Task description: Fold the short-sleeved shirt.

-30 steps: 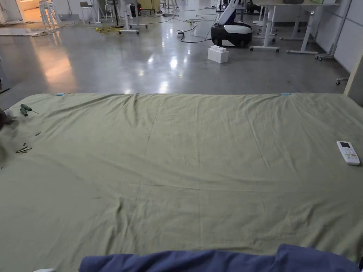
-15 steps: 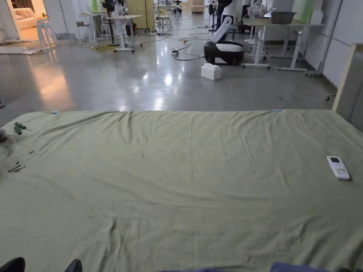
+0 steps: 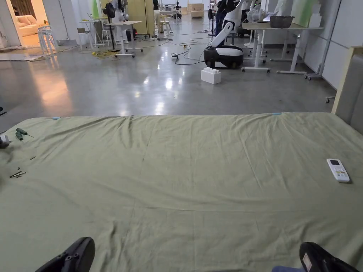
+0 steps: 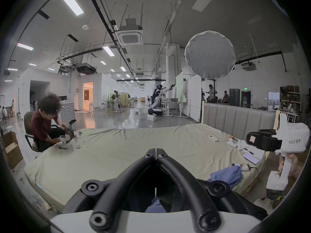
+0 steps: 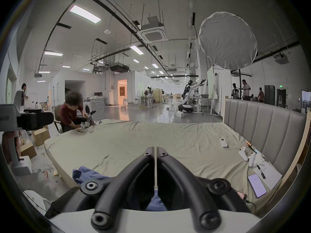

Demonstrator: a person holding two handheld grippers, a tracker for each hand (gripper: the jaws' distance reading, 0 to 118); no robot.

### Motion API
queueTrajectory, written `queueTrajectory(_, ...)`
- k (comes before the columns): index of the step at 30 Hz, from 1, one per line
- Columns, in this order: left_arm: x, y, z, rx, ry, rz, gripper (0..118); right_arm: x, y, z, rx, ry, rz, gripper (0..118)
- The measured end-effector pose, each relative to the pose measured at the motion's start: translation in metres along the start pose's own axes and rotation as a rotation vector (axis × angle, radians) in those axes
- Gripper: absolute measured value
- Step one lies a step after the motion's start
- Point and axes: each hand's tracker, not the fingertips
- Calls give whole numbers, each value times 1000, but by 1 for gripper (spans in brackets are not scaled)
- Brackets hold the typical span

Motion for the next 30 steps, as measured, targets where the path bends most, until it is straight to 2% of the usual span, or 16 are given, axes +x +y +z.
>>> queueTrajectory(3, 3, -1, -1, -1, 3, -16, 0, 0, -2, 0, 1, -3, 14, 0)
queueTrajectory(5, 2, -1, 0, -1, 2, -5, 0, 2, -8, -1, -48, -7, -49, 0)
queueTrajectory(11, -2, 0, -5, -32, -7, 66, 0, 10, -14, -3, -76, -9, -74, 0)
queueTrajectory(14, -49, -34, -18, -75, -24, 170, 0, 15, -22, -3, -102, -10, -105, 0)
queueTrajectory(15, -64, -44, -24, -89, -36, 237, 6, 15, -23, -3, -112, -9, -117, 0)
queueTrajectory(16, -67, -48, -31, -133, -41, 310, 22, 16, -26, -3, -126, -11, -129, 0)
queueTrajectory(17, -81, -59, -39, -171, -49, 373, 48, 17, -29, -2, -133, -13, -138, 0)
queueTrajectory(18, -96, -72, -47, -219, -61, 416, 83, 19, -32, -2, -150, -12, -151, 0)
queueTrajectory(19, -110, -86, -57, -264, -54, 443, 100, 20, -35, -2, -165, -12, -162, 0)
queueTrajectory(23, -144, -141, -92, -448, -54, 541, 103, 24, -46, -1, -222, -19, -192, 0)
queueTrajectory(27, -176, -196, -125, -503, -71, 763, 103, 27, -54, 2, -249, -43, -216, 0)
queueTrajectory(30, -185, -226, -143, -550, -48, 800, 102, 29, -59, 4, -273, -59, -228, 0)
